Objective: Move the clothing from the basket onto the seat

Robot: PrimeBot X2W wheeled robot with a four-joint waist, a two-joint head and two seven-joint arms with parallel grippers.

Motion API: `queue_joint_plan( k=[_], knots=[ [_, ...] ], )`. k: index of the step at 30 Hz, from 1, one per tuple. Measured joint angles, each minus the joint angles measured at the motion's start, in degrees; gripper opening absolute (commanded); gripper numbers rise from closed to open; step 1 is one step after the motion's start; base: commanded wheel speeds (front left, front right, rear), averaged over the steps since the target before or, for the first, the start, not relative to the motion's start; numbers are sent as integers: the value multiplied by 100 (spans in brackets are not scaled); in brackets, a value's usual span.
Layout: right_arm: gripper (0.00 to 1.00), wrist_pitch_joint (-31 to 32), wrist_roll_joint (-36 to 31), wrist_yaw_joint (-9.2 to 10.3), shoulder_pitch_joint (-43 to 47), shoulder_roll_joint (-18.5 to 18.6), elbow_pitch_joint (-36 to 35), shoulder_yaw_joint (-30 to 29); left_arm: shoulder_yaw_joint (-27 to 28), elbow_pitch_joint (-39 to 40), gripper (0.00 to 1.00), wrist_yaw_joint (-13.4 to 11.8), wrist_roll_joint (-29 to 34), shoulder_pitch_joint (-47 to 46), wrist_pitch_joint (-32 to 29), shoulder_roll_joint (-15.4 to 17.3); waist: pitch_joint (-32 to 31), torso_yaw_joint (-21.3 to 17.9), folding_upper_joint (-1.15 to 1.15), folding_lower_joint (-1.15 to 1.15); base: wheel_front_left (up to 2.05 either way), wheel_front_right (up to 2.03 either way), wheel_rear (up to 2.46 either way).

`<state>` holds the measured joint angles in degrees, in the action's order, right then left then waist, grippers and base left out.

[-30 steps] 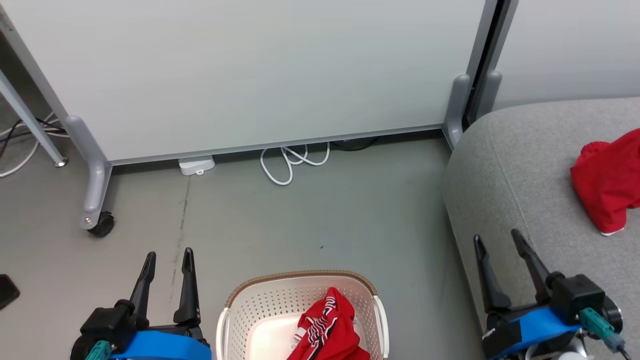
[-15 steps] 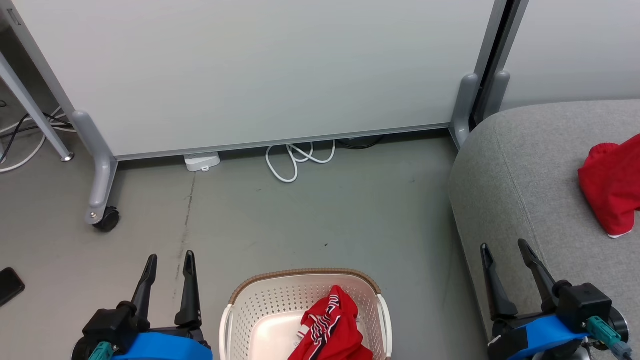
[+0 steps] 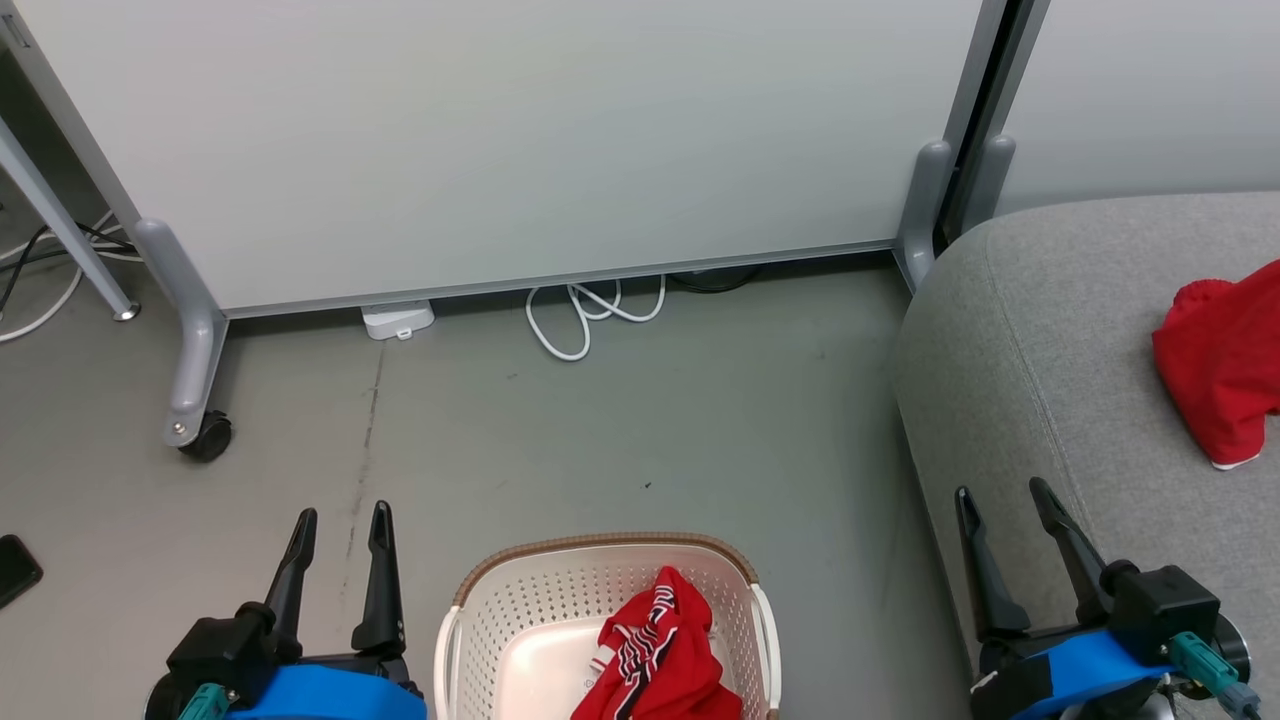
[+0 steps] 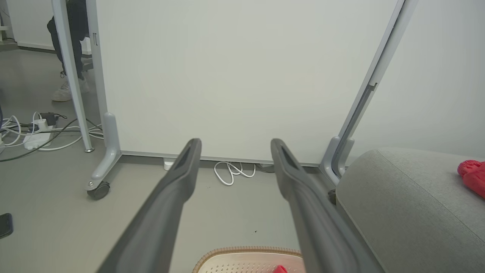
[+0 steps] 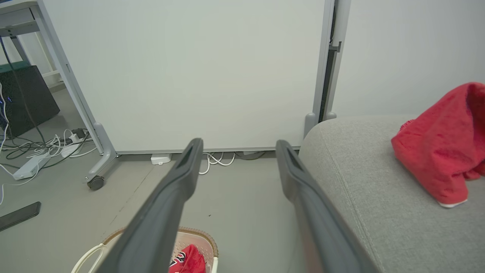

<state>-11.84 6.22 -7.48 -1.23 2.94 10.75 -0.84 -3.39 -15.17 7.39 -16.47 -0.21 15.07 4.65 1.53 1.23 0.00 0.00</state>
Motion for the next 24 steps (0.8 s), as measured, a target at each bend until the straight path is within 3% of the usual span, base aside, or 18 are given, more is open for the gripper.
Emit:
queue_joint_plan(
  k=[10,24],
  knots=[
    [100,11,45,0,-125,-3,-108,202,-33,12,100,0,-18,-63,-1,5,338,-206,0,0,0,0,0],
    [100,-110,203,0,-729,-2,-177,631,-412,-590,100,0,-46,-625,-1,179,1334,-987,0,1,0,0,0]
  ],
)
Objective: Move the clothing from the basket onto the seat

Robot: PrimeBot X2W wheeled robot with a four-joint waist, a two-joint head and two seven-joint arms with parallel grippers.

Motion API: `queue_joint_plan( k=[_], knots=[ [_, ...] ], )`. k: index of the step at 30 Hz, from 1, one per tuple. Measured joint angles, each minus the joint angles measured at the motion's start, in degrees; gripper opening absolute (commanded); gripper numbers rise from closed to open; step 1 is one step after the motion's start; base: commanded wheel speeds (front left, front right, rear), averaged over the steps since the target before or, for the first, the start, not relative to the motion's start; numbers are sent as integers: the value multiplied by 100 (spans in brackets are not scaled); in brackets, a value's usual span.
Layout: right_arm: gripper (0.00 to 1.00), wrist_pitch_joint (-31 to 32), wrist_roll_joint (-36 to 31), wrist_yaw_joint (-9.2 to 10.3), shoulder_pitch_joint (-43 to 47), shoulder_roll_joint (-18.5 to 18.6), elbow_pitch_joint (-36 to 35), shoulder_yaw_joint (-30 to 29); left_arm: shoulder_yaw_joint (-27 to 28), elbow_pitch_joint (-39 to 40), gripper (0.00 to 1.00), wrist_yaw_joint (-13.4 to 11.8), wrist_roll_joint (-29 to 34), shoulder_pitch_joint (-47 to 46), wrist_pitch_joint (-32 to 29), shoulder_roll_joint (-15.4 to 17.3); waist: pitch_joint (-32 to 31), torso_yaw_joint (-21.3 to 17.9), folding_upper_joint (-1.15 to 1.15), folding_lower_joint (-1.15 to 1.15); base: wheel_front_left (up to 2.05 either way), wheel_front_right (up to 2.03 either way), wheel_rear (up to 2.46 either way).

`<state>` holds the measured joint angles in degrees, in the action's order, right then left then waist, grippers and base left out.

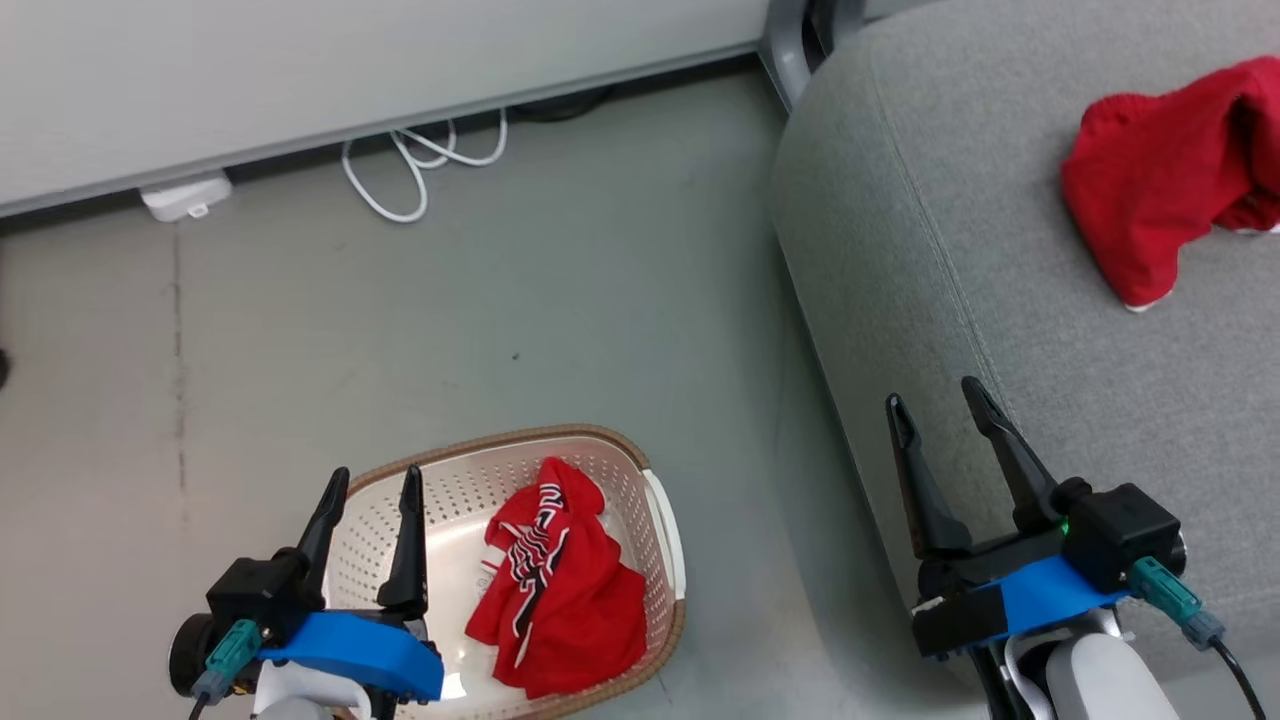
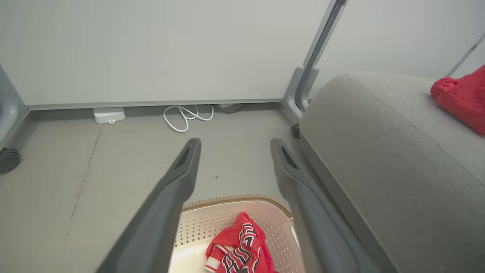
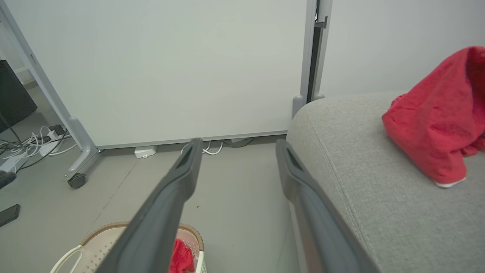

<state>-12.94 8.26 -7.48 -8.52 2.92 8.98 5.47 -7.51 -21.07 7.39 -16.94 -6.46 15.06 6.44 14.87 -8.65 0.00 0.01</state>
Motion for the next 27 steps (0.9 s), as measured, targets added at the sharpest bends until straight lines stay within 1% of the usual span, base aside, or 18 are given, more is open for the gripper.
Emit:
queue_joint_plan(
  k=[7,13,19,23,27],
  knots=[
    [100,-130,190,0,-359,1,-1,279,-344,-560,100,0,-127,-430,0,192,724,-407,0,0,0,0,0],
    [100,-185,303,0,-687,2,8,490,-856,-1105,100,0,-189,-942,0,437,1441,-692,0,1,0,0,0],
    [100,-202,354,0,-1014,1,-58,701,-1354,-1617,100,0,-345,-1563,1,655,2149,-891,0,1,0,0,0],
    [100,-204,420,0,-1148,1,-218,766,-1492,-1950,100,0,-338,-1889,0,814,2554,-994,0,1,0,0,0],
    [100,-205,414,0,-1249,0,-280,882,-1567,-2174,100,0,-299,-2109,0,851,2872,-1079,-1,1,0,0,0]
  ],
)
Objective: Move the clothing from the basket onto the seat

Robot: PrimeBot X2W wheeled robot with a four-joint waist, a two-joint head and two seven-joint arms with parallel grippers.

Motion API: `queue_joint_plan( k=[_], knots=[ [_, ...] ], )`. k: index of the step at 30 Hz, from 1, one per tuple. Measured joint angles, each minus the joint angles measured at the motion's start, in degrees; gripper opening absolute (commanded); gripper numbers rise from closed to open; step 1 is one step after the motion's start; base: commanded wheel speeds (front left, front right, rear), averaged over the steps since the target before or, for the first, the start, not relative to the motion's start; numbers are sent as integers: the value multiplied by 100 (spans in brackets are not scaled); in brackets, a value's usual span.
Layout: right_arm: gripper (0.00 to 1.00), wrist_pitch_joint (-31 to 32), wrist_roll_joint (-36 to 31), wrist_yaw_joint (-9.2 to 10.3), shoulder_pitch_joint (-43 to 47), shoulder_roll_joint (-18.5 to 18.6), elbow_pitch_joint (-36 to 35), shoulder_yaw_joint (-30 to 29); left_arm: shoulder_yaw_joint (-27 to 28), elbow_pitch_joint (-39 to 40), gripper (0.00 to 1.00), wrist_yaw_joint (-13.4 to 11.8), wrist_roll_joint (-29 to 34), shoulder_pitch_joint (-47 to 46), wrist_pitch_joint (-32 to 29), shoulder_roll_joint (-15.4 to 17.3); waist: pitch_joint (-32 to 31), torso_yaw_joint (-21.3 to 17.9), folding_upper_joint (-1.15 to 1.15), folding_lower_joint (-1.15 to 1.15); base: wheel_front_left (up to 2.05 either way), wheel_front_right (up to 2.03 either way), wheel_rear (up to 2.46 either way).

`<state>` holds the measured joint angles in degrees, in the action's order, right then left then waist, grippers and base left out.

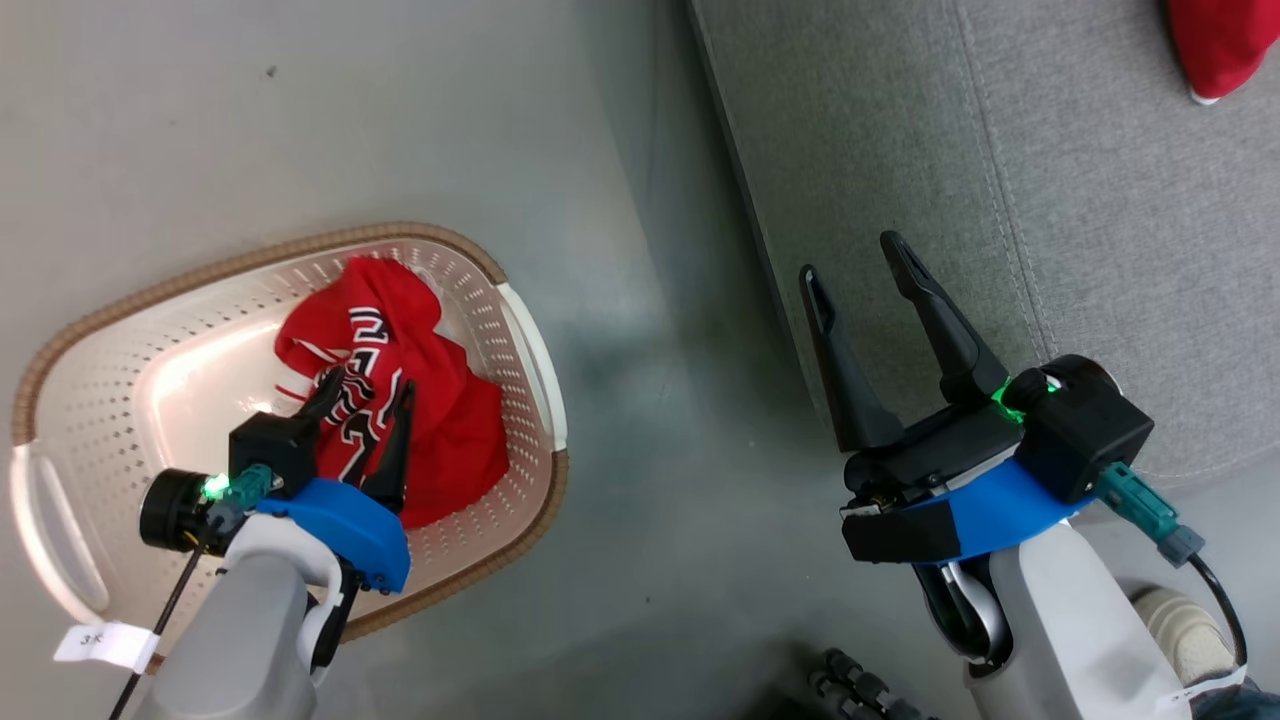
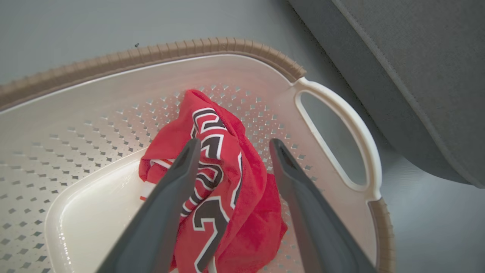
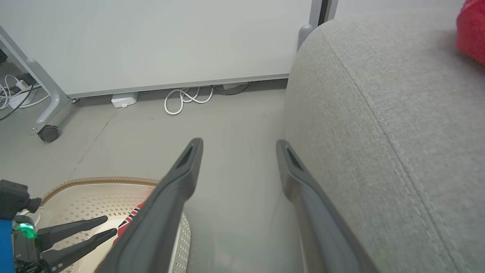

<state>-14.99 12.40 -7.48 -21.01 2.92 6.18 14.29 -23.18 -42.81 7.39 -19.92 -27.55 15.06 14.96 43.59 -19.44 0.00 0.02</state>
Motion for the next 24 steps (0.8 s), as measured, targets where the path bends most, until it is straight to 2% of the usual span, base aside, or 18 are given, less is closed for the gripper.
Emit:
queue_joint_plan(
  k=[13,24],
  knots=[
    [100,-3,76,0,-83,0,-264,120,56,-808,100,-30,-7,-372,0,94,623,-276,0,-1,0,0,0],
    [100,-3,116,0,-121,0,-375,200,-122,-1652,100,-27,43,-954,-68,66,903,-393,0,-1,0,0,0]
  ],
)
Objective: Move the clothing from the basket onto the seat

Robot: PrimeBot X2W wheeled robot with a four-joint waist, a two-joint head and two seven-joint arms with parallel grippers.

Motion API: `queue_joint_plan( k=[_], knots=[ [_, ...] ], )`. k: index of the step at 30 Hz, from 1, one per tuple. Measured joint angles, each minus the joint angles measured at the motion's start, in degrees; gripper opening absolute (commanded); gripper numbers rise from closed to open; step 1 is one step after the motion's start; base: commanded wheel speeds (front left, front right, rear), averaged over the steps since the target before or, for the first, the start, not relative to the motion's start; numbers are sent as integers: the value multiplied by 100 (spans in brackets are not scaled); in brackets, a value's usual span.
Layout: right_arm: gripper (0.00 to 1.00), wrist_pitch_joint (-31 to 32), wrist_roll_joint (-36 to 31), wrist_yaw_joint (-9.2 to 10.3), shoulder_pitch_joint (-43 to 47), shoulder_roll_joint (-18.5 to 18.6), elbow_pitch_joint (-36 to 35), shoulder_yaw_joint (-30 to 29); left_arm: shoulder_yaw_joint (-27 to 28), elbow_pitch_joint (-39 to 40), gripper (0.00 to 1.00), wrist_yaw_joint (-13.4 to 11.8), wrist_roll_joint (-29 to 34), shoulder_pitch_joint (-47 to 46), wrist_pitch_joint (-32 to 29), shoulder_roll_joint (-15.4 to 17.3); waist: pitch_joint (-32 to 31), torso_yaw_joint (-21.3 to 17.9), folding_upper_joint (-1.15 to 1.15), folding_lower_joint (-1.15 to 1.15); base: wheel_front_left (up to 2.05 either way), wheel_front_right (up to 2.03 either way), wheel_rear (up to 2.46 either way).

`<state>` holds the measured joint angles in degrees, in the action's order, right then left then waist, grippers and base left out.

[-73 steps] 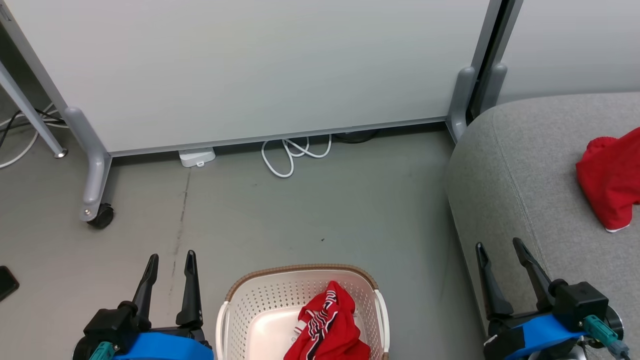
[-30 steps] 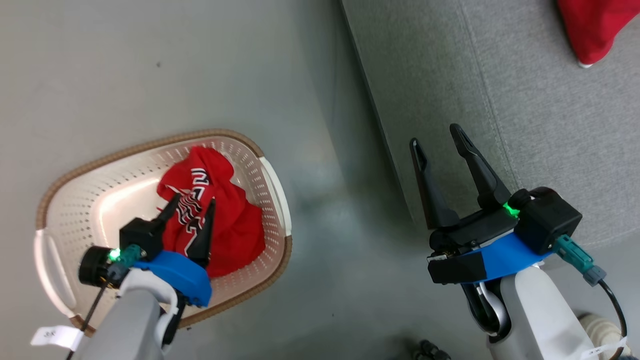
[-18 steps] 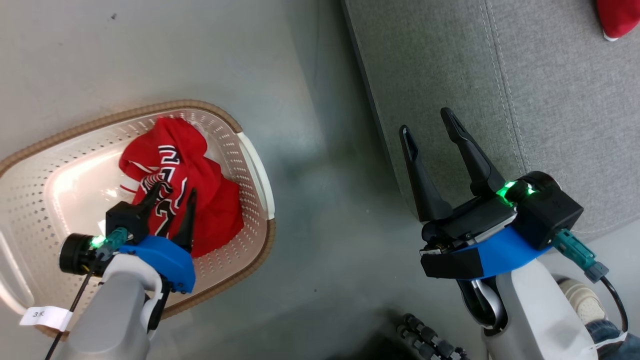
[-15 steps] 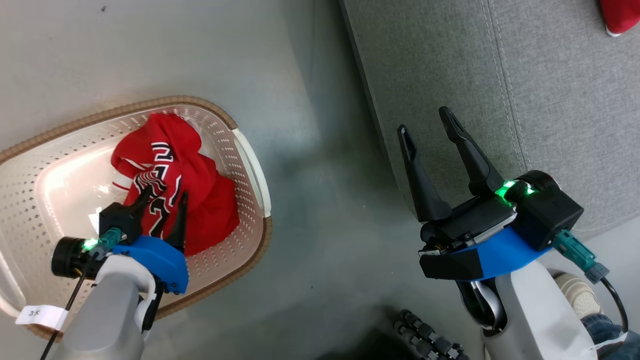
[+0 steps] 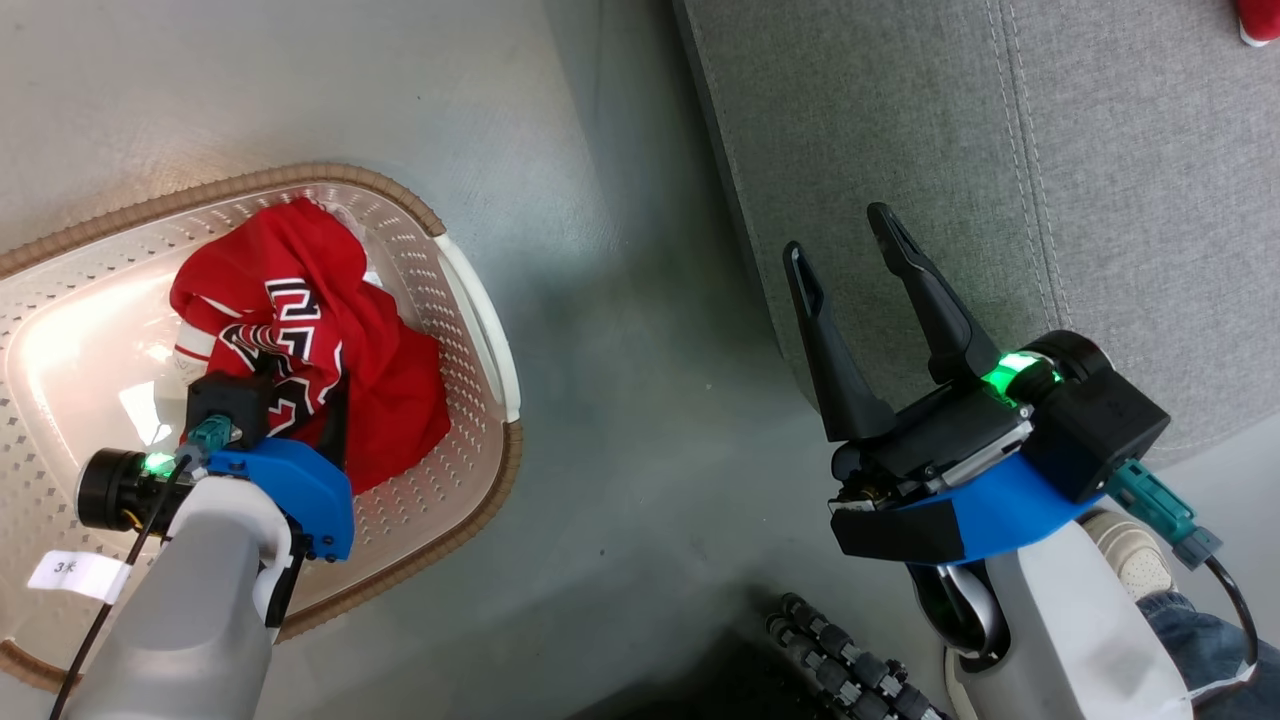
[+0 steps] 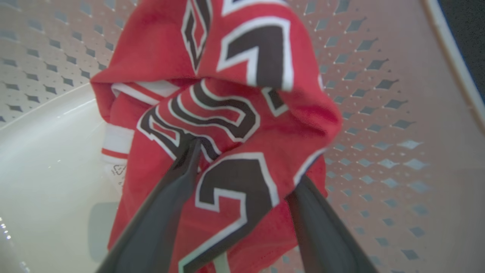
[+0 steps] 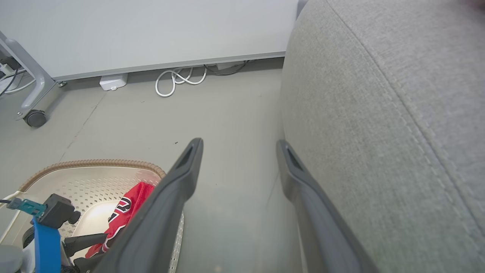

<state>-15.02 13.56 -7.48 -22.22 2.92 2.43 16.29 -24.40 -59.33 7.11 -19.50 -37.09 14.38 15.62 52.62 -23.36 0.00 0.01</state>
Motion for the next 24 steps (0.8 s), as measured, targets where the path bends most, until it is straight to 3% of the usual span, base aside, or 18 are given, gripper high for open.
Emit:
queue_joint_plan(
  k=[1,2,3,4,24],
  knots=[
    [100,0,10,0,-1,0,0,9,-16,-66,100,0,21,-43,0,-4,6,-6,0,0,0,0,0],
    [100,0,14,0,-1,0,0,19,-34,-134,82,0,35,-78,-1,-11,8,-11,0,0,0,0,0],
    [100,0,14,0,-3,0,0,27,-49,-192,28,0,35,-103,-1,-18,8,-16,0,0,0,0,0],
    [100,0,15,0,-5,0,2,30,-67,-246,0,0,37,-125,-1,-24,6,-20,0,0,0,0,0],
    [100,0,-30,0,-83,0,64,20,-242,-608,0,26,-225,-325,45,-249,-166,148,0,-1,0,0,0]
  ],
)
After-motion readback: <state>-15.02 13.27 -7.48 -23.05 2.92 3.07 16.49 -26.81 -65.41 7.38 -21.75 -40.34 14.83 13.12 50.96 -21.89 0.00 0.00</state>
